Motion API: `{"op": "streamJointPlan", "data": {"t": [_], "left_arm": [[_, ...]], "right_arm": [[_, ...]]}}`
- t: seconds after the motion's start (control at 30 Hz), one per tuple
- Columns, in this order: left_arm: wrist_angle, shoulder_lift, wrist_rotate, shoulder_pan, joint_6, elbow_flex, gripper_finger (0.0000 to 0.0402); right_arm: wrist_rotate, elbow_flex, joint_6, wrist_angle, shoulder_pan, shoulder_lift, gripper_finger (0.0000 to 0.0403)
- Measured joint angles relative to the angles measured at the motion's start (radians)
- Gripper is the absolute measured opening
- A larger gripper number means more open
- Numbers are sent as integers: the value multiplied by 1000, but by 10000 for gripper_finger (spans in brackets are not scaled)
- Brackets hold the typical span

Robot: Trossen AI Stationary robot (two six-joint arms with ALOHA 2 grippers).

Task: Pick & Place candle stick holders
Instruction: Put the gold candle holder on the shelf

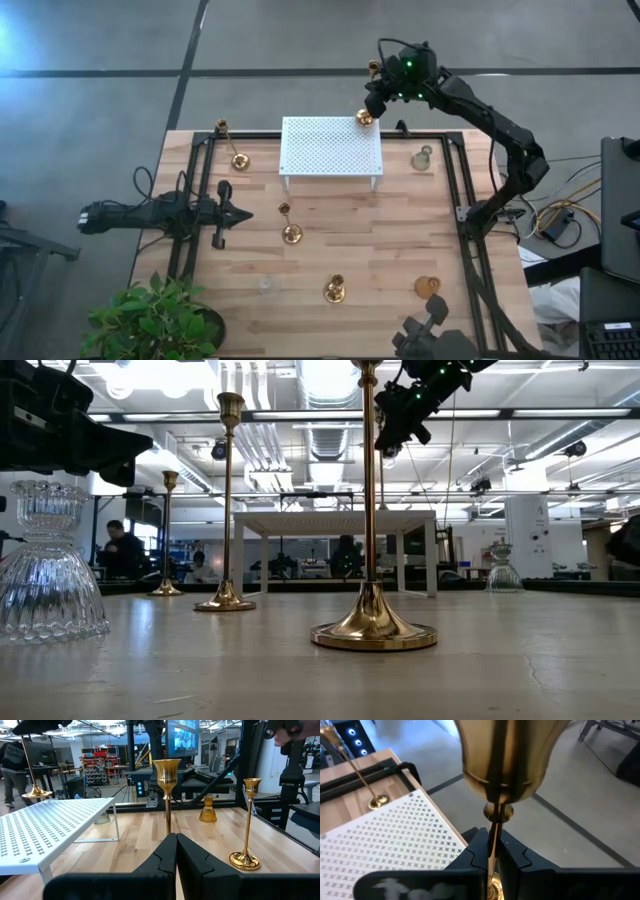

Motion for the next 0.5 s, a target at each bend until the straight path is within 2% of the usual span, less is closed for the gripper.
{"op": "streamJointPlan", "data": {"t": [0.17, 0.5], "left_arm": [[0, 0, 0, 0, 0, 0, 14], [0, 0, 0, 0, 0, 0, 14]], "right_arm": [[-7, -30, 52, 61, 0, -22, 11], [26, -196, 92, 143, 3, -140, 11]]}}
